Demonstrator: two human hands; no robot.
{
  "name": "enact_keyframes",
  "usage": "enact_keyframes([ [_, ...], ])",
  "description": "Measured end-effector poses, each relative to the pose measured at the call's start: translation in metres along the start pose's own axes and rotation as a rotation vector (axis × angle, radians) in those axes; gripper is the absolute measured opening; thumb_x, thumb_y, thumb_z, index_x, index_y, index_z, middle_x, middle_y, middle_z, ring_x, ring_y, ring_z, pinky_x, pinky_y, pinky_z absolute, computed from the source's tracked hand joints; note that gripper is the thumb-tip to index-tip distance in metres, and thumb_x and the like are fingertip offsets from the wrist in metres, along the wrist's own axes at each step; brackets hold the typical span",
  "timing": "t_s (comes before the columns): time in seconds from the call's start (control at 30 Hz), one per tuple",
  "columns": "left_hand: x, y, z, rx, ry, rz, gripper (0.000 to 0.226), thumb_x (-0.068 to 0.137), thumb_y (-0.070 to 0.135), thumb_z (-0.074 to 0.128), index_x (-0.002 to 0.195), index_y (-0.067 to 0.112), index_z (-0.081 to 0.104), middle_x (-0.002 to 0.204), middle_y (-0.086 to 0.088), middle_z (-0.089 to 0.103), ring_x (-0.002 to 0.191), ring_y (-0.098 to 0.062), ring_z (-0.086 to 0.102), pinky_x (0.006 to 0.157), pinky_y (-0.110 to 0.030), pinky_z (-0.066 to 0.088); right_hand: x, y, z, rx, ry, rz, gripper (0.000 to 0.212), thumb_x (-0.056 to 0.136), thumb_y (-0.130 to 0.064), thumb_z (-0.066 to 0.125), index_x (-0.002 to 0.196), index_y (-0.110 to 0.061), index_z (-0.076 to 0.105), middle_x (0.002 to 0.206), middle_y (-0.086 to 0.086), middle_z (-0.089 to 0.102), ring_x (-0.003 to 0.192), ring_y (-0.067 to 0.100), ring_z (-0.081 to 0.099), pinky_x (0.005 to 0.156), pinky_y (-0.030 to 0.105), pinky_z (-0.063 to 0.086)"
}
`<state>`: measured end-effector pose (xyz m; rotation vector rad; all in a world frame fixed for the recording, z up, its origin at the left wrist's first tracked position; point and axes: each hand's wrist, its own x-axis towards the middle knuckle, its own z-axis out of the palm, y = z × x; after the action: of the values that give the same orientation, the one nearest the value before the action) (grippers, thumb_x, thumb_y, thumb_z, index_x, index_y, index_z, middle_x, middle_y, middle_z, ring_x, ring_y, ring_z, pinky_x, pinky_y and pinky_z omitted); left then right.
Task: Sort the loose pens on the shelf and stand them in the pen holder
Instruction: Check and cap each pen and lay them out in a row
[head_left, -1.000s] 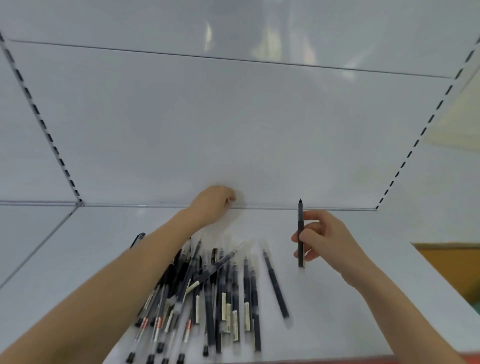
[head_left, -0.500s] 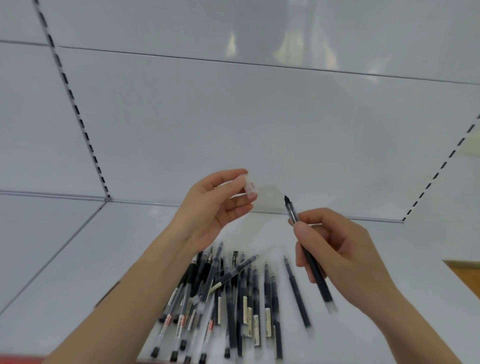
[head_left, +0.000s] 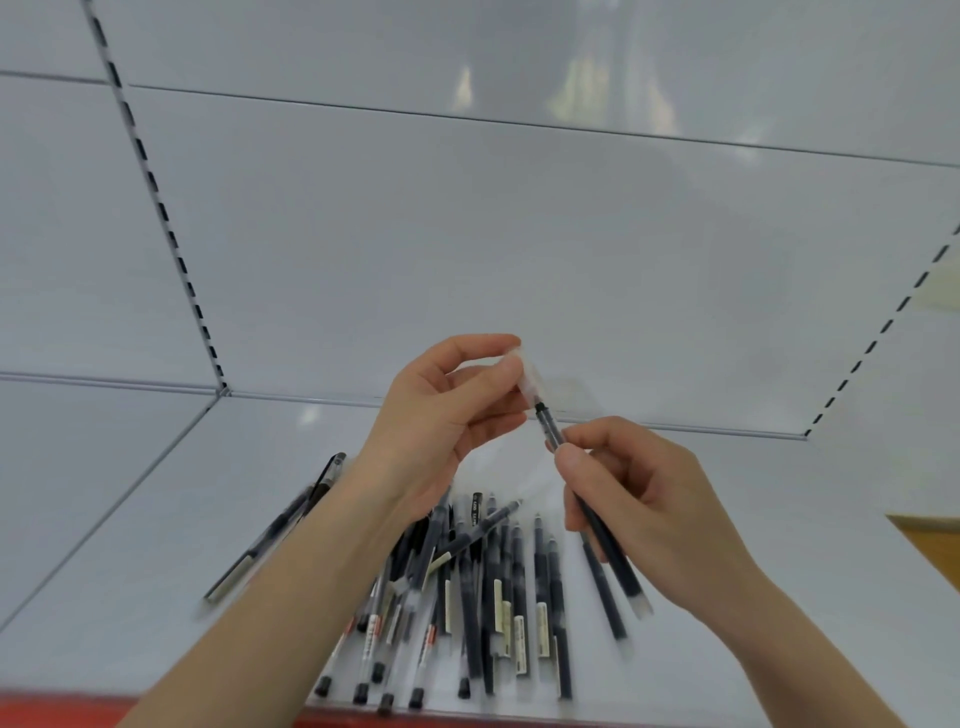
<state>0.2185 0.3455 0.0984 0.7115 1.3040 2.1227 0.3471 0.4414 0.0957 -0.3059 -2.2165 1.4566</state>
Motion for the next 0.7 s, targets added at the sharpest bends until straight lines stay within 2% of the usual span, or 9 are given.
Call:
enact_keyframes([
  [0.17, -0.003, -0.002, 0.002, 0.048, 0.041, 0.039, 0.010, 0.080, 0.007, 0.060, 0.083, 0.012, 0.068, 0.066, -0.001, 0.070, 0.060, -0.010, 0.066, 0.067, -0.023, 0.058, 0.001, 0.002, 0.000, 0.094, 0.056, 0.024, 0.015, 0.086, -0.014, 0.058, 0.073, -0.009, 0.063, 0.042, -0.001, 0.052, 0.035, 0.012, 0.036, 0.040, 0.018, 0.033],
  [0.37, -0.006, -0.008, 0.008, 0.047, 0.072, 0.061, 0.011, 0.080, 0.003, 0.062, 0.080, 0.011, 0.070, 0.066, -0.004, 0.070, 0.060, -0.013, 0.065, 0.069, -0.026, 0.058, -0.001, 0.005, 0.003, 0.096, 0.093, 0.009, 0.021, 0.086, -0.012, 0.058, 0.066, -0.007, 0.058, 0.039, -0.001, 0.049, 0.033, 0.010, 0.035, 0.038, 0.016, 0.032],
  [0.47, -0.006, -0.008, 0.008, 0.165, 0.059, 0.094, 0.013, 0.081, 0.002, 0.063, 0.084, 0.013, 0.069, 0.066, -0.002, 0.070, 0.061, -0.012, 0.067, 0.068, -0.024, 0.058, 0.000, 0.008, 0.003, 0.089, 0.105, 0.031, 0.022, 0.086, -0.012, 0.058, 0.065, -0.009, 0.059, 0.039, 0.000, 0.050, 0.033, 0.011, 0.034, 0.038, 0.016, 0.032],
  [0.57, -0.010, -0.011, 0.000, 0.384, -0.004, 0.078, 0.022, 0.085, 0.006, 0.061, 0.102, 0.020, 0.065, 0.075, -0.003, 0.072, 0.069, -0.011, 0.069, 0.072, -0.022, 0.056, 0.005, 0.019, -0.003, -0.001, 0.099, 0.054, 0.018, 0.086, -0.014, 0.059, 0.069, -0.011, 0.061, 0.042, -0.001, 0.053, 0.034, 0.010, 0.037, 0.040, 0.017, 0.033],
  [0.63, -0.015, -0.017, -0.012, 0.691, 0.041, 0.103, 0.029, 0.086, 0.018, 0.061, 0.112, 0.029, 0.058, 0.087, 0.002, 0.070, 0.076, -0.008, 0.066, 0.072, -0.016, 0.051, 0.005, 0.030, -0.009, -0.132, 0.082, 0.098, 0.016, 0.087, -0.018, 0.058, 0.072, -0.013, 0.061, 0.047, 0.000, 0.055, 0.036, 0.006, 0.043, 0.044, 0.015, 0.036],
  [0.7, -0.027, -0.022, -0.024, 1.103, 0.091, 0.101, 0.034, 0.086, 0.035, 0.058, 0.119, 0.031, 0.052, 0.098, 0.008, 0.062, 0.085, -0.005, 0.058, 0.072, -0.014, 0.045, 0.000, 0.045, -0.015, -0.293, 0.058, 0.172, 0.015, 0.088, -0.025, 0.056, 0.074, -0.019, 0.059, 0.052, 0.001, 0.058, 0.041, 0.003, 0.046, 0.047, 0.012, 0.037],
])
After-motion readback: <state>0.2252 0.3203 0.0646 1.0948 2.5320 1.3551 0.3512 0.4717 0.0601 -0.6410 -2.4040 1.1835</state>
